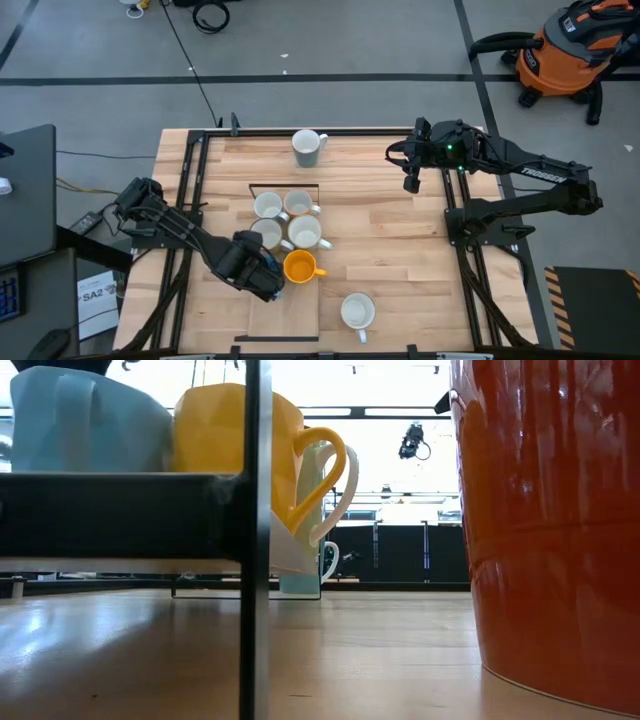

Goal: Place coffee mugs
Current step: Put the blue mug on the shelf

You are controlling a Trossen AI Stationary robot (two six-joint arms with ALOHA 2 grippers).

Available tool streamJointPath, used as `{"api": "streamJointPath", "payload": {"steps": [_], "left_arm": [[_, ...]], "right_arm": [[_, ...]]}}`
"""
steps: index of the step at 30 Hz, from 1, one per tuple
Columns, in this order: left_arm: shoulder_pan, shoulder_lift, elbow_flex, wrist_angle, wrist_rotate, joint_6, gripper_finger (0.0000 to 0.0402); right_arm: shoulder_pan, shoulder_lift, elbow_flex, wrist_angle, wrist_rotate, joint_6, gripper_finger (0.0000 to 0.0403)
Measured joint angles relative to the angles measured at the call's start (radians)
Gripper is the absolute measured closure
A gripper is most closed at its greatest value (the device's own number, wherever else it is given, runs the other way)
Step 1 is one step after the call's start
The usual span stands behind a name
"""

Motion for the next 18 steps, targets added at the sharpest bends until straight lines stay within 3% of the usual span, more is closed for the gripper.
{"api": "streamJointPath", "payload": {"steps": [8,18], "left_arm": [[0.003,0.0,0.0,0.002,-0.019,0.034,0.0337],[0.003,-0.002,0.002,0.007,0.023,-0.173,0.039]], "right_arm": [[0.0,0.0,0.0,0.0,0.0,0.0,0.0281],[0.0,0.0,0.0,0.0,0.0,0.0,0.0281]]}}
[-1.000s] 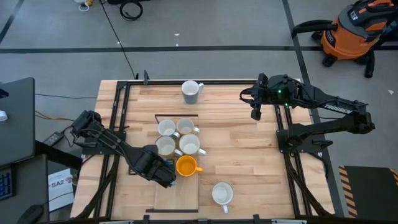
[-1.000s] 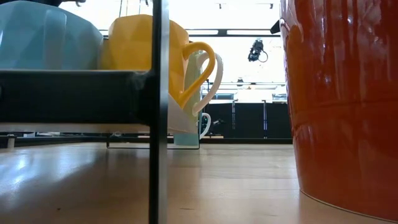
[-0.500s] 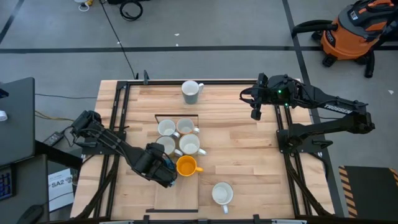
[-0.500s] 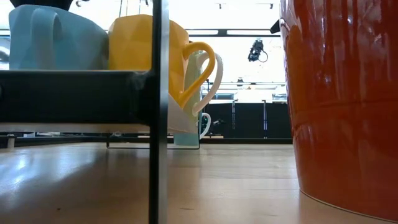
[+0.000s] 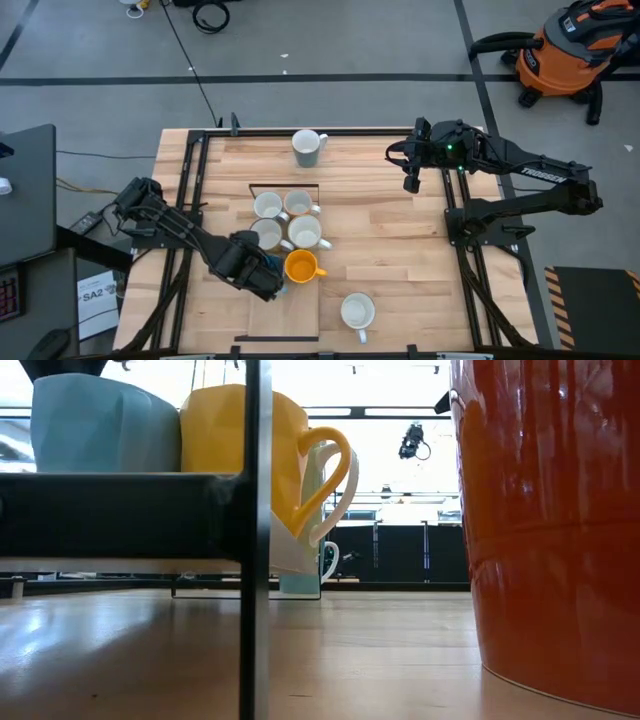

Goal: Place coffee mugs
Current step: Put the blue mug on the shelf

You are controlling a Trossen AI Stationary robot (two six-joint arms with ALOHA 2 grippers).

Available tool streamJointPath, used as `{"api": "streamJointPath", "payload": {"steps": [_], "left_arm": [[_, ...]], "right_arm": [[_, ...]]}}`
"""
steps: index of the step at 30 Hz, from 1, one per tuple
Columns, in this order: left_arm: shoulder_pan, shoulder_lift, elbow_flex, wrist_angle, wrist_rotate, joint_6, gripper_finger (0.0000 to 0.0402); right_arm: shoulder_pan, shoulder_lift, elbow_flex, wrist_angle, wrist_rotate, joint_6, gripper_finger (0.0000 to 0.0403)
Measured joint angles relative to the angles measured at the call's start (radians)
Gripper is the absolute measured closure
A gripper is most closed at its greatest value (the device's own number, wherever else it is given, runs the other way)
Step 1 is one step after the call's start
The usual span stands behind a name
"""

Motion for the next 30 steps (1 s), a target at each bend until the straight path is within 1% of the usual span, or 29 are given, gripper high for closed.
{"api": "streamJointPath", "payload": {"steps": [3,8,20,30], "left_arm": [[-0.003,0.0,0.0,-0.001,0.024,-0.048,0.0389],[-0.003,0.0,0.0,-0.006,0.077,-0.09,0.0373],[-0.003,0.0,-0.001,-0.001,0.084,-0.097,0.0362],[-0.003,0.004,-0.002,0.002,0.086,-0.096,0.0306]], "right_arm": [[0.0,0.0,0.0,0.0,0.0,0.0,0.0281],[0.0,0.0,0.0,0.0,0.0,0.0,0.0281],[0.0,0.0,0.0,0.0,0.0,0.0,0.0281],[0.0,0.0,0.0,0.0,0.0,0.0,0.0281]]}}
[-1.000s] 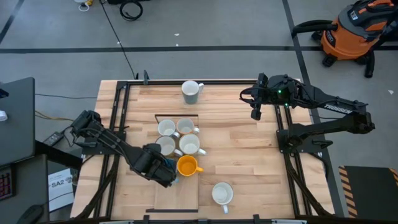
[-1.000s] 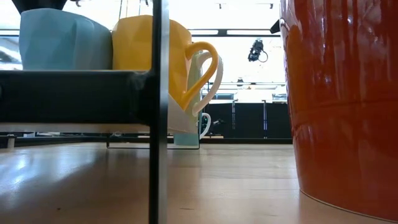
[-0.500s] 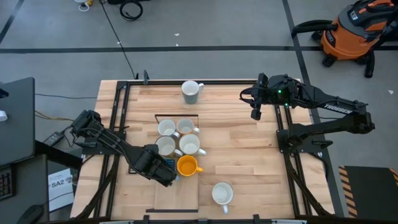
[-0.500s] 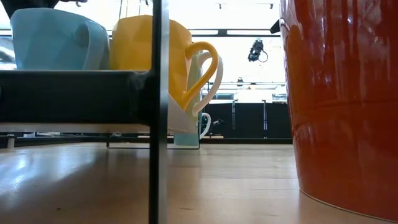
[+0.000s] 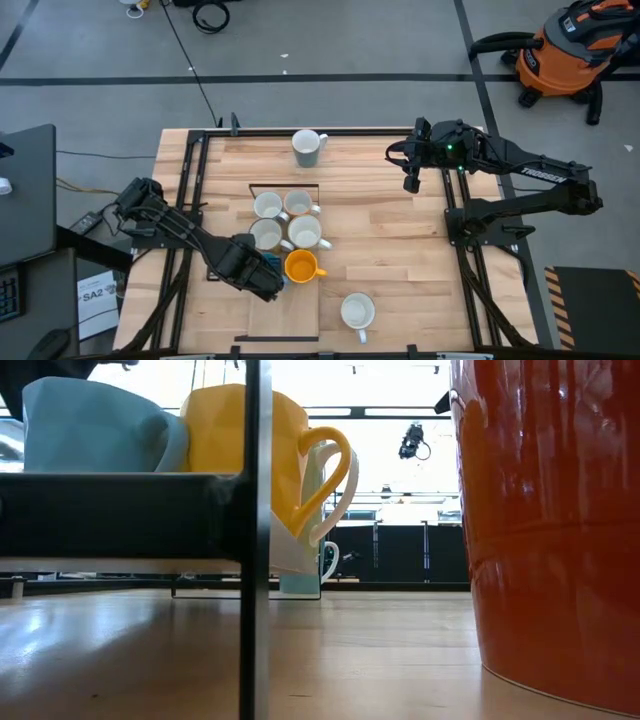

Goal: Place coffee mugs
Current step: Put the blue mug on the shelf, then put the light blue mug on the shelf

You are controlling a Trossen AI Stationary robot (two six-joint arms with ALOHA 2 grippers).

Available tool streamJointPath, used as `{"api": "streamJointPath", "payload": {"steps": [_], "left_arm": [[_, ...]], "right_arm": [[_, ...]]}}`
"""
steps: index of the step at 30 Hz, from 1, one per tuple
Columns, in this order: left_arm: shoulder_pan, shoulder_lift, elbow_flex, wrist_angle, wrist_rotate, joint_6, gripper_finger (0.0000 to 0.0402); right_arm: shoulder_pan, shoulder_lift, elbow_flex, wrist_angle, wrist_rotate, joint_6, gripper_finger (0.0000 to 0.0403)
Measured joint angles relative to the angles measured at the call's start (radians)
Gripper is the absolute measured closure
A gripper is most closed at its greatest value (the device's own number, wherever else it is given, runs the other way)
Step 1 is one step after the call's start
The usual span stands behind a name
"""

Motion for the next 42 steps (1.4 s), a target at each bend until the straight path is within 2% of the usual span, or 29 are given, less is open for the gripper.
{"api": "streamJointPath", "payload": {"steps": [7,17,22,28,31,39,42], "left_arm": [[-0.002,-0.05,0.0,-0.002,-0.002,0.028,0.0299],[0.0,-0.203,0.0,0.007,-0.019,0.223,0.0299],[0.032,-0.267,0.0,0.008,-0.111,0.348,0.0299],[0.109,-0.315,0.0,0.008,-0.25,0.479,0.0299],[0.154,-0.32,0.0,0.007,-0.27,0.549,0.0299],[0.243,-0.321,0.0,0.016,-0.27,0.676,0.0299],[0.262,-0.321,0.0,0.016,-0.27,0.689,0.0299]], "right_arm": [[0.0,0.0,0.0,0.0,0.0,0.0,0.0281],[0.0,0.003,0.0,0.065,0.0,-0.008,0.0281],[-0.021,0.038,0.0,0.154,0.0,-0.06,0.0281],[-0.108,0.136,0.001,0.3,-0.001,-0.18,0.0281],[-0.178,0.195,0.001,0.358,-0.06,-0.245,0.0281],[-0.372,0.374,0.001,0.492,-0.402,-0.285,0.0281],[-0.409,0.444,0.001,0.55,-0.42,-0.288,0.0281]]}}
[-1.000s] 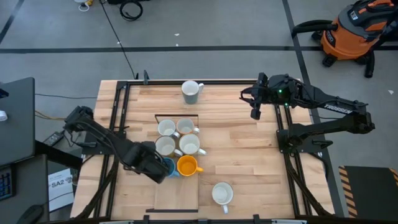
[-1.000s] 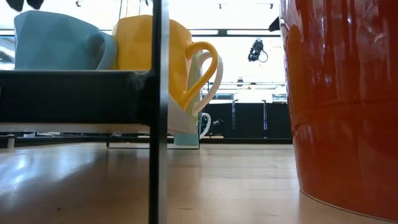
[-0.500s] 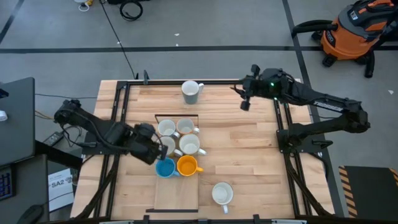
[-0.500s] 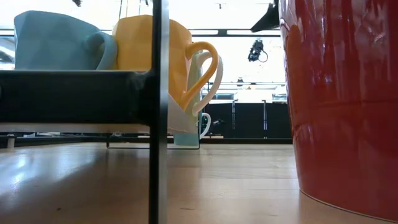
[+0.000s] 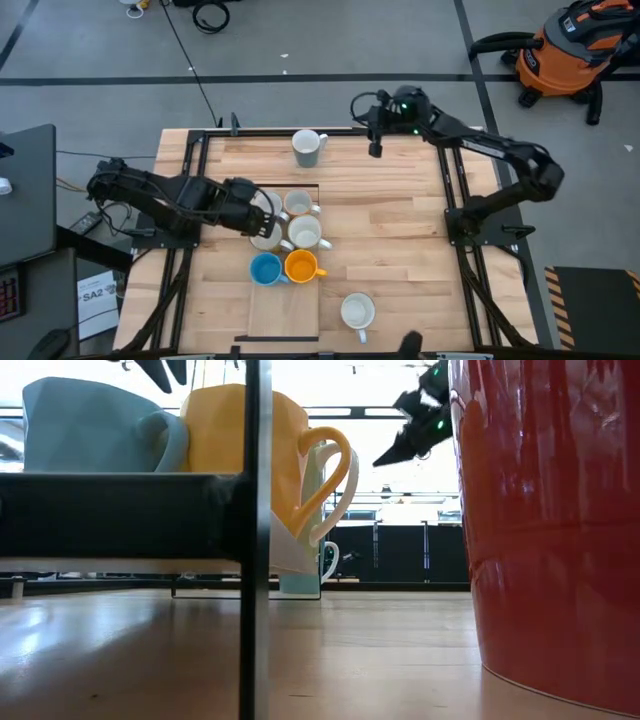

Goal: Place coffee mugs
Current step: Put the light blue mug on the shelf

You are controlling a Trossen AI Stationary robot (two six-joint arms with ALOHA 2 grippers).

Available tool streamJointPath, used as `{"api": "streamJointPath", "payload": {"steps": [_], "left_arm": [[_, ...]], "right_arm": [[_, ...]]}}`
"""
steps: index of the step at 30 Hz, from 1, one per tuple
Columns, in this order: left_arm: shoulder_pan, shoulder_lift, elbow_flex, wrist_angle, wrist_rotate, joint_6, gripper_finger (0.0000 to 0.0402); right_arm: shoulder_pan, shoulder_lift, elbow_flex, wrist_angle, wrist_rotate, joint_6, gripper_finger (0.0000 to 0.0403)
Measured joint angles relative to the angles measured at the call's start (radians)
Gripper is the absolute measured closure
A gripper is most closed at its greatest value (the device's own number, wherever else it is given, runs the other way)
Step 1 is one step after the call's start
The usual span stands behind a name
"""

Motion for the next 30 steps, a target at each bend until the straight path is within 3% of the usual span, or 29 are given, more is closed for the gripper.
{"api": "streamJointPath", "payload": {"steps": [9,18,30], "left_arm": [[0.017,0.0,0.0,0.012,0.0,0.003,0.0299],[0.017,0.0,0.0,0.028,0.0,0.002,0.0299],[0.017,0.0,0.0,0.034,0.001,-0.001,0.0299]], "right_arm": [[-0.033,0.175,0.0,0.141,0.252,0.01,0.0281],[-0.068,0.228,0.0,0.167,0.063,0.115,0.0258],[-0.077,0.228,0.001,0.175,-0.041,0.117,0.0149]]}}
